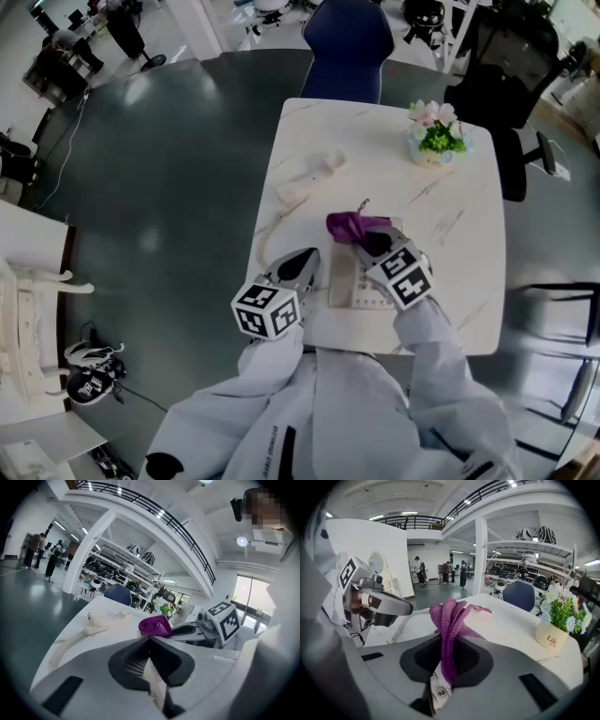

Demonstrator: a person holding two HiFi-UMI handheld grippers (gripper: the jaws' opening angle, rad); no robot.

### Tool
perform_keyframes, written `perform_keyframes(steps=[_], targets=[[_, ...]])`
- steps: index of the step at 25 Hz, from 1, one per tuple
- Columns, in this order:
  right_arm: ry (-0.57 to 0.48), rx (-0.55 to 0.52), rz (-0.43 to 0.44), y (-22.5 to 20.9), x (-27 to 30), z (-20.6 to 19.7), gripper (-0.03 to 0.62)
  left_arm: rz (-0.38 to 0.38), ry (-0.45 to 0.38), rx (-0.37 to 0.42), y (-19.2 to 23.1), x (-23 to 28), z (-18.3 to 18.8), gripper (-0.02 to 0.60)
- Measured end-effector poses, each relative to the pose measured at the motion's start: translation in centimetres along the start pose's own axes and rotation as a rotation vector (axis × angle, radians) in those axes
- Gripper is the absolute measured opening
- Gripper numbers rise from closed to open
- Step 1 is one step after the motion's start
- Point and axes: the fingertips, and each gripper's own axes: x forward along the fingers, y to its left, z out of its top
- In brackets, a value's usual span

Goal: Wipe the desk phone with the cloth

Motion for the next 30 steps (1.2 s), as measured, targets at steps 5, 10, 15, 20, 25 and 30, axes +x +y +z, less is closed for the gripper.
perform_keyframes(steps=[5,10,15,20,25,30], targets=[[0.014,-0.002,0.014,0.6,0.0,-0.6,0.04,0.012,-0.005,0.01,-0.2,-0.5,-0.2,-0.003],[0.029,-0.022,0.029,1.6,-0.4,-1.2,0.04,0.024,-0.005,0.023,-1.2,-1.1,-0.4,-0.002],[0.052,-0.05,0.061,2.8,-0.7,-2.0,0.04,0.041,-0.014,0.021,-2.5,-1.5,-0.9,-0.002],[0.065,-0.065,0.085,3.7,-1.2,-2.9,0.04,0.056,-0.026,0.013,-3.7,-2.0,-1.5,-0.002],[0.071,-0.072,0.102,4.3,-1.4,-3.5,0.04,0.083,-0.042,0.008,-4.1,-3.0,-1.8,-0.002],[0.075,-0.082,0.122,5.1,-1.6,-3.9,0.04,0.115,-0.054,0.0,-4.2,-4.0,-2.2,-0.002]])
